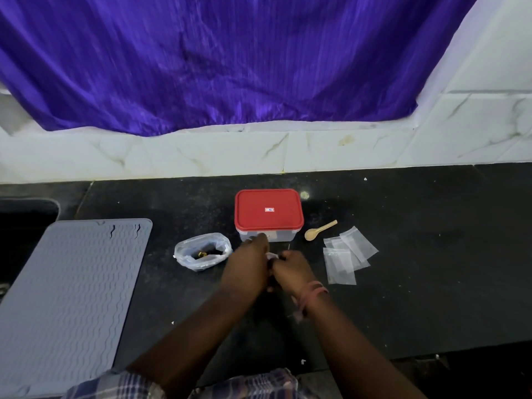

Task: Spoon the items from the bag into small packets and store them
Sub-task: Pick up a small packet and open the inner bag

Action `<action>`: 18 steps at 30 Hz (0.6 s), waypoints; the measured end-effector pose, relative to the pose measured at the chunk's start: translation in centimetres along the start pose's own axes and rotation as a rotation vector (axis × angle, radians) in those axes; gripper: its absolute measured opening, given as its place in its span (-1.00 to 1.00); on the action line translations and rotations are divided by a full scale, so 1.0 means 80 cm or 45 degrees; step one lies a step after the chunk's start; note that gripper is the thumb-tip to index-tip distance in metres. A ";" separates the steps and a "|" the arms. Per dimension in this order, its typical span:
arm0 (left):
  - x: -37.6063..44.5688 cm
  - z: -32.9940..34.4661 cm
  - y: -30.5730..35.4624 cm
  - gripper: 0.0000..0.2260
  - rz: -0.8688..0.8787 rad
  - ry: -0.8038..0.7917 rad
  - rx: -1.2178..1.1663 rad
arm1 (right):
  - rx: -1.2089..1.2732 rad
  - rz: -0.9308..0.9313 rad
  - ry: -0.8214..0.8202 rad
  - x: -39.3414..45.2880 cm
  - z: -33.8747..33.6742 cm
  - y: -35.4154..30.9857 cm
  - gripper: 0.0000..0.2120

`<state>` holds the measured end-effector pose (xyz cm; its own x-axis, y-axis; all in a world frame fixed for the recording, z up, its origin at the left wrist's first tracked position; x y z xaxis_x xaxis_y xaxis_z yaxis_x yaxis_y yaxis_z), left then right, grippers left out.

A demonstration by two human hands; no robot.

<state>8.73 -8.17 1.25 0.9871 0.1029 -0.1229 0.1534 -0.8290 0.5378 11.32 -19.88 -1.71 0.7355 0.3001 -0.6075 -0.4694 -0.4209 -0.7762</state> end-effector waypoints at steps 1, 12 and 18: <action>-0.002 0.004 0.005 -0.92 0.076 0.000 0.019 | 0.087 -0.012 0.056 0.003 0.005 -0.002 -0.83; 0.006 -0.004 -0.001 -0.86 0.038 0.087 0.109 | 0.446 -0.082 0.381 0.012 0.018 -0.002 -0.94; 0.009 -0.022 -0.005 -0.84 0.039 0.053 0.151 | 0.135 -0.244 0.478 0.009 0.024 -0.023 -0.89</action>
<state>9.42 -6.82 2.40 0.9927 0.0970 -0.0716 0.1187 -0.8912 0.4379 11.77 -17.25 -1.04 0.9315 0.0240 -0.3629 -0.3407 -0.2916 -0.8938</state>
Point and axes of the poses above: each hand's wrist, its own x-axis towards the middle knuckle, its own z-axis out of the palm, y = z × x, the point moved 3 cm from there along x, towards the middle knuckle, and after that the axes turned 6 degrees about -y, right-handed, at the moved point
